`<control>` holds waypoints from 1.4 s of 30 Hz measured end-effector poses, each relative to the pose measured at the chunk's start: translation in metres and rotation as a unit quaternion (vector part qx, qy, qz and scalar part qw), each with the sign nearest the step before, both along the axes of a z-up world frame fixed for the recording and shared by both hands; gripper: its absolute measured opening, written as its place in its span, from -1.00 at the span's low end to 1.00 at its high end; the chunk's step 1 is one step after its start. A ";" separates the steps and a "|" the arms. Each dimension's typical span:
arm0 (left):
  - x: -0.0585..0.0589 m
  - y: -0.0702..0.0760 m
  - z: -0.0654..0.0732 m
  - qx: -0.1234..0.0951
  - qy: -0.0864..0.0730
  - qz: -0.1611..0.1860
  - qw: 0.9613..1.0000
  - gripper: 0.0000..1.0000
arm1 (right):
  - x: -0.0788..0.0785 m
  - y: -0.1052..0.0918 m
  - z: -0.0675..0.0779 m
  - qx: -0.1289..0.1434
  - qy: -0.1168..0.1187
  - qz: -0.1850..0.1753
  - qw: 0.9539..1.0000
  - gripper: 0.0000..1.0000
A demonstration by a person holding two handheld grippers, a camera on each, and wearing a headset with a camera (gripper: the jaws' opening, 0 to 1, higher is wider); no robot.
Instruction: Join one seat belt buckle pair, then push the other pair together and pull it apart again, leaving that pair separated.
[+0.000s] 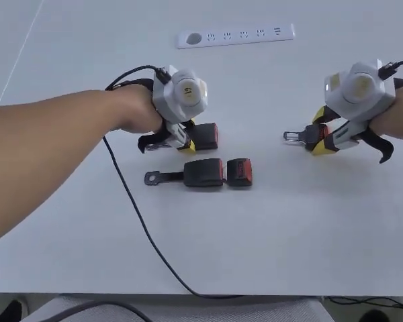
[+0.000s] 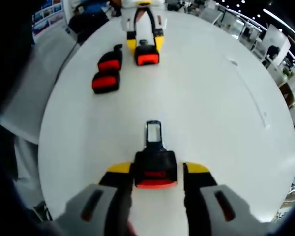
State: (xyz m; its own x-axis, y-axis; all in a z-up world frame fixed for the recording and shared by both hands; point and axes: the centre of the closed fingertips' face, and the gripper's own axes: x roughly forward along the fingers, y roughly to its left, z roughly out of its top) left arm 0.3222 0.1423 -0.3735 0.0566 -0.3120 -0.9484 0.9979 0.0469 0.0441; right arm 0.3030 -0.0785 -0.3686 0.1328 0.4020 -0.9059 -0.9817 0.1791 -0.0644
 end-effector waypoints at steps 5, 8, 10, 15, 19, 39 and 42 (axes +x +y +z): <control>0.003 0.010 0.008 -0.007 -0.016 0.014 1.000 -0.18 | 0.004 0.004 0.016 0.031 -0.022 -0.028 0.999 -0.06; 0.008 0.013 0.025 -0.027 -0.038 0.035 0.998 -0.10 | 0.004 0.008 0.028 0.066 -0.028 -0.060 0.996 -0.06; 0.005 0.014 0.039 -0.050 -0.042 0.073 0.995 -0.08 | 0.003 0.009 0.038 0.079 -0.037 -0.080 0.993 -0.01; -0.017 0.019 0.058 -0.075 -0.070 0.080 0.991 0.11 | -0.010 0.017 0.060 0.110 -0.055 -0.106 0.987 0.09; -0.035 0.022 0.074 -0.106 -0.083 0.102 0.986 0.23 | -0.022 0.023 0.075 0.130 -0.067 -0.126 0.981 0.18; -0.104 0.094 0.115 -0.168 -0.124 0.274 0.939 0.71 | -0.087 0.008 0.113 0.168 -0.099 -0.190 0.962 0.63; -0.110 0.107 0.115 -0.168 -0.131 0.290 0.933 0.81 | -0.096 0.002 0.113 0.165 -0.101 -0.204 0.960 0.76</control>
